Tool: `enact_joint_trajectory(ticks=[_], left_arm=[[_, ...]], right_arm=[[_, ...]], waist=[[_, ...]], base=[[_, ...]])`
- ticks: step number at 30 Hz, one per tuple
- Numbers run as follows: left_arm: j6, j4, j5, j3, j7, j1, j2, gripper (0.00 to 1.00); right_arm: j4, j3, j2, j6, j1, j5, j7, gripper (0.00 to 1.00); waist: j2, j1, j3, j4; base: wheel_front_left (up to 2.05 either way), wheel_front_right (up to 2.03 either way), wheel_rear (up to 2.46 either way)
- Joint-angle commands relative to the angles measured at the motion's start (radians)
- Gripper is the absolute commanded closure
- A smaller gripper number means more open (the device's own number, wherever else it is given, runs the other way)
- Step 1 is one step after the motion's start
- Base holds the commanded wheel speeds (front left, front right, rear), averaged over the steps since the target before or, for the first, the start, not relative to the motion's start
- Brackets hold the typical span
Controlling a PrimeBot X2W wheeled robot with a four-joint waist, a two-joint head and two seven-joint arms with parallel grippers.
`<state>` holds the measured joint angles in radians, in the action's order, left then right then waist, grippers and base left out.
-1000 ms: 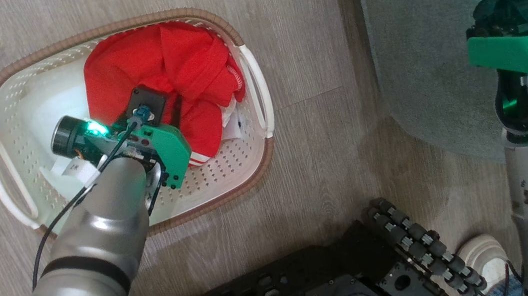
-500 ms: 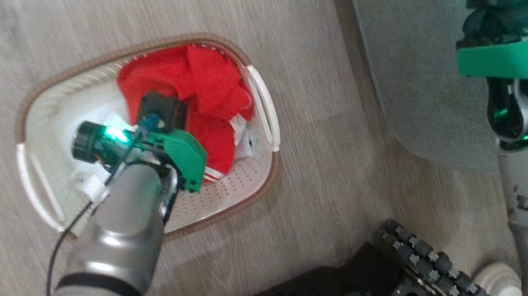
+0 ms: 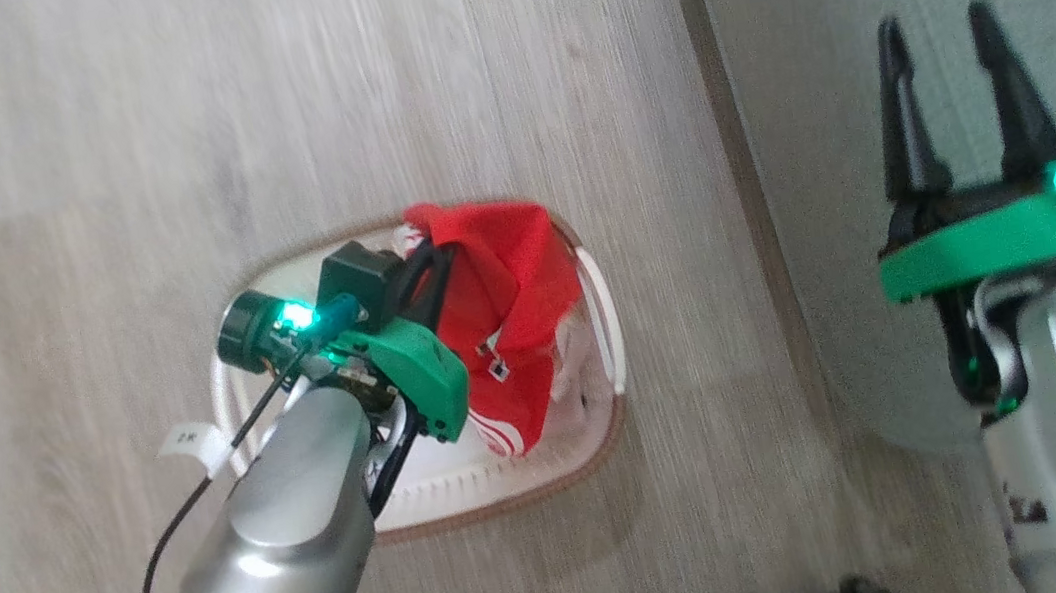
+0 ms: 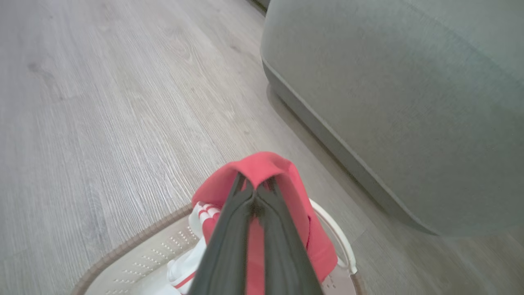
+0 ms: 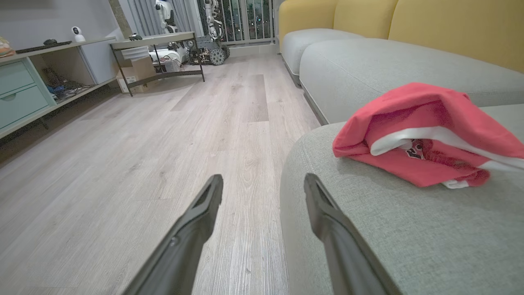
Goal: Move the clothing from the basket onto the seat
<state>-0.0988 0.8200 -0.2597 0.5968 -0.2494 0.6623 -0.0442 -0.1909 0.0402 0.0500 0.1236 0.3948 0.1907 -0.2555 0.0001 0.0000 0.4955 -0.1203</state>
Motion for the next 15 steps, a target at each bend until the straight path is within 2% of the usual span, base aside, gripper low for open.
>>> enact_joint_trajectory(ticks=[1,15], left_arm=[[-0.008,-0.039,-0.009,-0.028,-0.012,-0.004,-0.009,1.00],[-0.026,-0.166,-0.100,0.004,0.013,0.017,-0.007,1.00]], right_arm=[[0.013,-0.013,0.000,0.007,-0.030,-0.010,-0.006,0.00],[-0.117,-0.012,0.000,0.007,-0.227,-0.027,-0.006,0.00]], waist=[[-0.0001,0.0000,-0.135,0.057],[-0.0001,0.0000,-0.475,0.109]], base=[[0.00,0.00,0.00],[0.00,0.00,0.00]])
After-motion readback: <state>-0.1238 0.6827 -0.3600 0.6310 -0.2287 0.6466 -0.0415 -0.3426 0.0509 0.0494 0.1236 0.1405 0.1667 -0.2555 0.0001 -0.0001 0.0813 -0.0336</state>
